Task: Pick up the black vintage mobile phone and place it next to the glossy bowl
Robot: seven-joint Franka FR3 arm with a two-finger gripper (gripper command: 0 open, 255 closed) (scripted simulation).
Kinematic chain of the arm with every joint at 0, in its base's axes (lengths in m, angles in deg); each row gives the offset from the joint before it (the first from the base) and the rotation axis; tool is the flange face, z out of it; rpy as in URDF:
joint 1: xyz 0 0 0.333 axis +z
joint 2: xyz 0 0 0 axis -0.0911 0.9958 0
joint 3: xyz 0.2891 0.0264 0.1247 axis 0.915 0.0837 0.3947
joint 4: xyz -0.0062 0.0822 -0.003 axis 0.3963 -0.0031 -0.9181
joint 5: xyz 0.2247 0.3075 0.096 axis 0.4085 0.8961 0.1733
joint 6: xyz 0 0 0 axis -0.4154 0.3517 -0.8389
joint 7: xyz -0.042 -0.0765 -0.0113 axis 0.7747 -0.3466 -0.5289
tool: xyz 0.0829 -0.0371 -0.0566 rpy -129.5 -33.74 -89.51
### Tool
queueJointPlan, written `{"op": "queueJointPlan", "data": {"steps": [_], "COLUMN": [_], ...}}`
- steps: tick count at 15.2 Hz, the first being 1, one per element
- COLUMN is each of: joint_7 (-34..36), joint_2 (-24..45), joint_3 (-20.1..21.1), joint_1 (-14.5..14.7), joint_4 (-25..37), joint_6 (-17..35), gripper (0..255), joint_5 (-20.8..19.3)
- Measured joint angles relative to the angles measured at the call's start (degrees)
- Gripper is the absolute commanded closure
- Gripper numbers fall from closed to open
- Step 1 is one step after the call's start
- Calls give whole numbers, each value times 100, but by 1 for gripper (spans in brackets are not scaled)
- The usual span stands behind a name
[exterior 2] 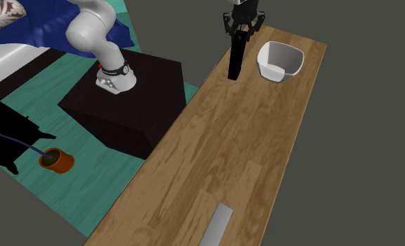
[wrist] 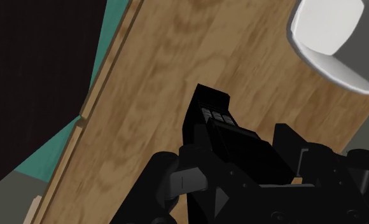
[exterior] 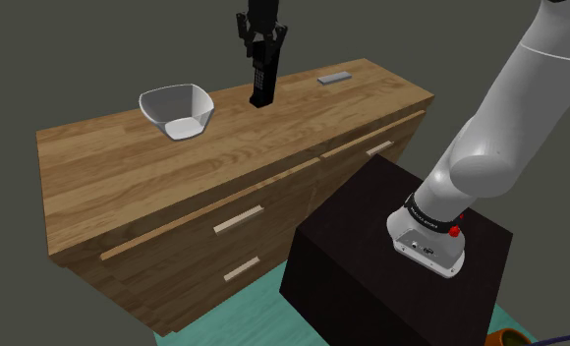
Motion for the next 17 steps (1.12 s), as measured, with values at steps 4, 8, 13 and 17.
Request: {"op": "queueJointPlan", "data": {"steps": [4, 8, 13, 17], "joint_7": [-29, -44, -53, -74], "joint_2": [65, 121, 233, 327], "joint_3": [-5, -3, 2, 3], "joint_1": [-6, -3, 3, 4], "joint_4": [-217, -461, -686, -911], "joint_6": [282, 580, 917, 1235], "gripper": [255, 255, 255, 255], "joint_5": [5, 10, 16, 24]}}
